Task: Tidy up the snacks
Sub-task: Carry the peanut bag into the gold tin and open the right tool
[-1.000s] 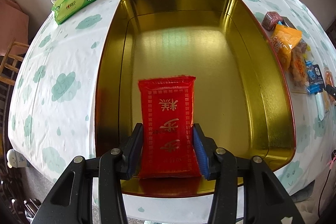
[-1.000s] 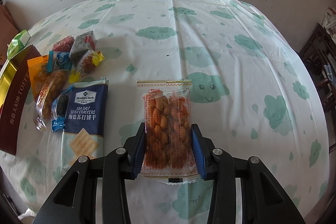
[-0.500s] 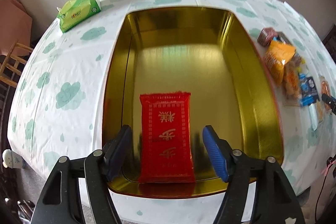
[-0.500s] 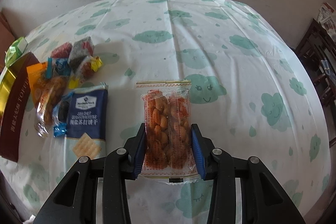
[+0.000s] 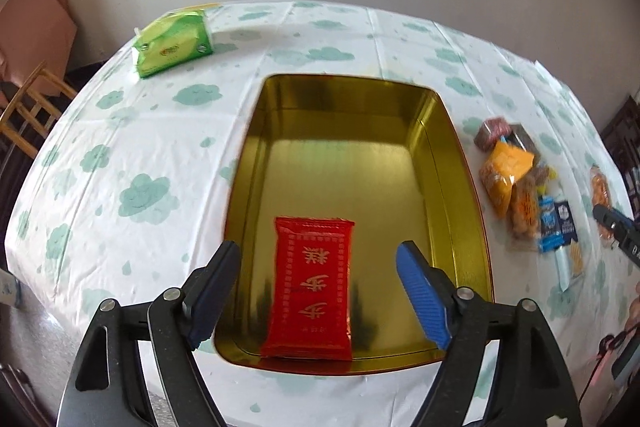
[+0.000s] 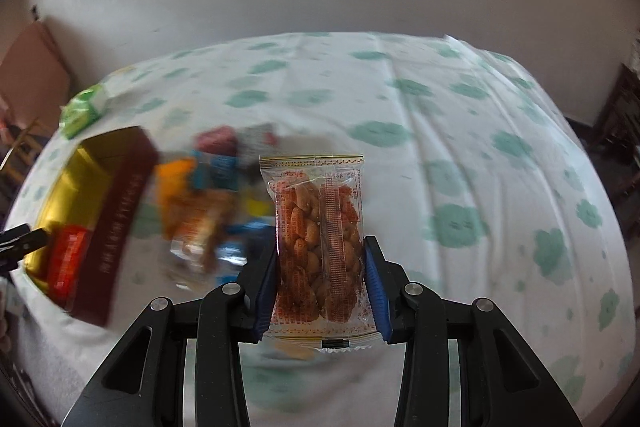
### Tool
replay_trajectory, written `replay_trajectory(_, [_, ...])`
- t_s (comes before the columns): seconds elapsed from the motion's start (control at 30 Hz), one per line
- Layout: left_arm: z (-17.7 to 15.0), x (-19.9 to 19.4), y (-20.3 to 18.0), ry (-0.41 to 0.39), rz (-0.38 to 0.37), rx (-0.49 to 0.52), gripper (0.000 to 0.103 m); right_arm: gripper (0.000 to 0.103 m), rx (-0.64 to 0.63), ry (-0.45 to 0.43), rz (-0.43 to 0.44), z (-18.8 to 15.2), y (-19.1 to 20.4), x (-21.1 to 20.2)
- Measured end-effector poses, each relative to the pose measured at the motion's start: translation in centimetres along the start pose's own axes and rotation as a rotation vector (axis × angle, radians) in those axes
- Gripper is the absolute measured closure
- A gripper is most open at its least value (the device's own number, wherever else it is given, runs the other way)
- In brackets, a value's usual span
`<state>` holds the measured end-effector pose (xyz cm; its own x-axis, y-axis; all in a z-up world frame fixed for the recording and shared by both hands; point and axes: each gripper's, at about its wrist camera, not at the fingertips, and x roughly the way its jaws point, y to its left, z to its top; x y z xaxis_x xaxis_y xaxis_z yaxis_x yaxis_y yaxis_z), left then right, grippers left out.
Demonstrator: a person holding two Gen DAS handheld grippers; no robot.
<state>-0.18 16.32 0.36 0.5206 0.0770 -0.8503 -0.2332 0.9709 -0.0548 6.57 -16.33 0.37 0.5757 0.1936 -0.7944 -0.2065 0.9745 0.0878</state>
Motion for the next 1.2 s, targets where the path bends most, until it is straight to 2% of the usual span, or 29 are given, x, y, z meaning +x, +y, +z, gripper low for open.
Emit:
replay_trajectory(0.3, [-0.4, -1.4, 4.9, -0.027, 0.063, -0.141, 0.025, 0.062, -0.138, 0.013, 0.19, 1.4, 10.4, -0.2])
replay_trajectory(0.57, [-1.6, -1.6, 8.6, -0.015, 0.093, -0.233, 0.025, 0.062, -0.237, 0.075, 0.28, 0.7, 18.1, 0.7])
replay_trajectory(0.83, [-2.5, -1.8, 10.6, -0.008, 0.111, -0.273, 0.025, 0.062, -0.28, 0.119, 0.28, 0.0, 22.6, 2.4])
replay_trajectory(1.2, [-3.5, -1.2, 11.8, 0.016, 0.126, -0.303, 0.025, 0.062, -0.24, 0.201, 0.18, -1.3, 24.6, 4.9])
